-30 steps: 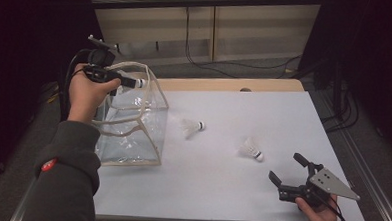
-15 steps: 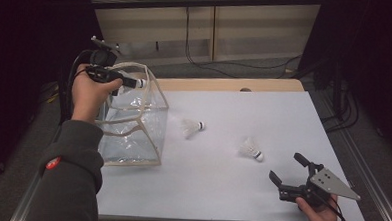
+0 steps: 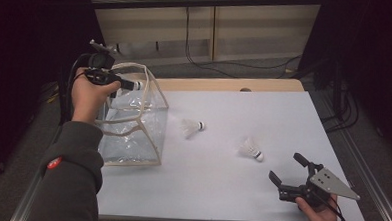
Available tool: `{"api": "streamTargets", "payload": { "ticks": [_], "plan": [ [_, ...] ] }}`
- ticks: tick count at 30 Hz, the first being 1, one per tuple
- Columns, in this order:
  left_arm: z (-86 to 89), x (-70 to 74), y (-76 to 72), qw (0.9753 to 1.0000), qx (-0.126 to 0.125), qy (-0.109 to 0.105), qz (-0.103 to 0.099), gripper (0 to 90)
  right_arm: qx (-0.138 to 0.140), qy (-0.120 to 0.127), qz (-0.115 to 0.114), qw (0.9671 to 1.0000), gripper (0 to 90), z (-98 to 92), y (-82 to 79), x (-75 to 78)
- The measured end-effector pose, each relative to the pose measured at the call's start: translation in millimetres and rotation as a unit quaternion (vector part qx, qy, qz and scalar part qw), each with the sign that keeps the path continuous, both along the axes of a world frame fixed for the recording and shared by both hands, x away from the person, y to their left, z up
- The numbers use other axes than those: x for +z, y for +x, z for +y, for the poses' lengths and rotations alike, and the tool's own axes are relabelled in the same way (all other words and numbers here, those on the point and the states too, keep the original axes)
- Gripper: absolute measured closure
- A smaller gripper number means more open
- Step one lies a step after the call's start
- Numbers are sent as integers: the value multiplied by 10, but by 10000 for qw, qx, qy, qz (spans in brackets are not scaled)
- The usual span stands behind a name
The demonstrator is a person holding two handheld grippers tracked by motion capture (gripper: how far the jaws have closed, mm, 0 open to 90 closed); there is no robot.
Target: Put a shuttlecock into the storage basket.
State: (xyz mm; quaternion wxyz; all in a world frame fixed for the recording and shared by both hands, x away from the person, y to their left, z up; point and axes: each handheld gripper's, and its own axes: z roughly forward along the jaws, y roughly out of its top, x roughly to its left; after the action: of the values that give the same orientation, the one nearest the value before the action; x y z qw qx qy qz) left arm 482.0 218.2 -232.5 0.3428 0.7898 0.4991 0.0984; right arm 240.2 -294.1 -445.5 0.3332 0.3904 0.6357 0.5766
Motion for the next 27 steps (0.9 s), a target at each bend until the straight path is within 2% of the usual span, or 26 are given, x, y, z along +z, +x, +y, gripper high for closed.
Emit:
{"api": "streamTargets", "payload": {
  "ticks": [17,27],
  "plan": [
    [3,-59,36,10000,46,42,48,888,-18,-13,-3,10000,9,-9,-1,0],
    [-11,-84,69,9999,122,-21,34,888,-24,-12,3,10000,9,-13,0,-1]
  ]
}}
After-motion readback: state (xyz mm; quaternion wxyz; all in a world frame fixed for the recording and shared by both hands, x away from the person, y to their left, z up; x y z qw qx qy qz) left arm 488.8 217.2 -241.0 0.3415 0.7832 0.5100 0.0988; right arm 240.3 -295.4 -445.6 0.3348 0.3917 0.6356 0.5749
